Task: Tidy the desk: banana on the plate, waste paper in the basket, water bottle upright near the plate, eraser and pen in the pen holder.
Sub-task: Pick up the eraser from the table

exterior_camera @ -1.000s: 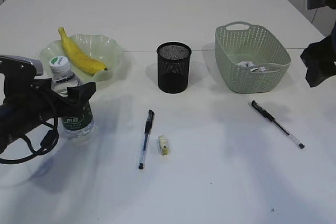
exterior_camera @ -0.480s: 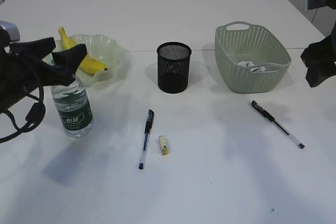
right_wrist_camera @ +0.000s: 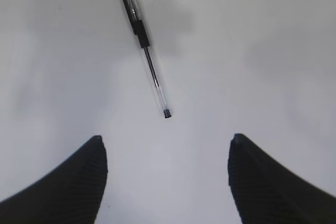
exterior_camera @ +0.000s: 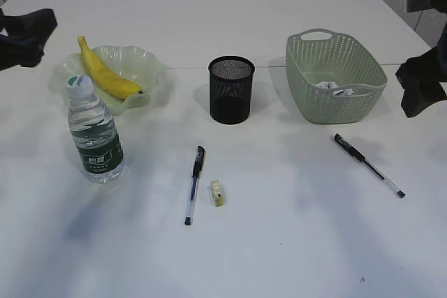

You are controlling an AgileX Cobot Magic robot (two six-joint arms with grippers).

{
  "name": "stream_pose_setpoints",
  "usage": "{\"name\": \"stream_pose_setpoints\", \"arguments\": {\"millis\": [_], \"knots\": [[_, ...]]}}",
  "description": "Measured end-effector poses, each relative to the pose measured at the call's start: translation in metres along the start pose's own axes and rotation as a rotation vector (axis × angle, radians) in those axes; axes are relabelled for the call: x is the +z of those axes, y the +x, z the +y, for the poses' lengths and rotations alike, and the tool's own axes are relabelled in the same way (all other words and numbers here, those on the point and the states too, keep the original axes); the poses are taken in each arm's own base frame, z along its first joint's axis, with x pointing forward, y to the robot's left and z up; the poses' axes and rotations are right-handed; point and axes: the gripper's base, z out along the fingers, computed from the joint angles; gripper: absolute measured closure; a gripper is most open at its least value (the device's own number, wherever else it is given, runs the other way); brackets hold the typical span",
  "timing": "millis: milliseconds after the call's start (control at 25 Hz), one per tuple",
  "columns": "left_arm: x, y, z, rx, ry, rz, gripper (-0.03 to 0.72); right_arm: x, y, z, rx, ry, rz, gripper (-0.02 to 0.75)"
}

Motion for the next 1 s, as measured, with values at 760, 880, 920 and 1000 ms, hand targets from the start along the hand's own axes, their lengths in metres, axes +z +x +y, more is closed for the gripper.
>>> {"name": "stream_pose_setpoints", "arguments": {"millis": [760, 880, 920, 1000], "knots": [[-0.060, 0.021, 0.012, -0.183, -0.231, 0.799, 0.116, -0.023, -0.004, 0.040, -0.041, -0.119, 0.038, 0.240], [-0.065, 0.019, 0.011, -0.174, -0.246, 0.957, 0.116, -0.027, -0.004, 0.064, -0.074, -0.147, 0.007, 0.244], [-0.066, 0.014, 0.010, -0.153, -0.240, 1.001, 0.116, -0.029, -0.004, 0.072, -0.080, -0.157, -0.006, 0.244], [-0.065, 0.004, 0.009, -0.105, -0.217, 1.064, 0.116, -0.030, -0.005, 0.088, -0.095, -0.177, -0.021, 0.244]]}}
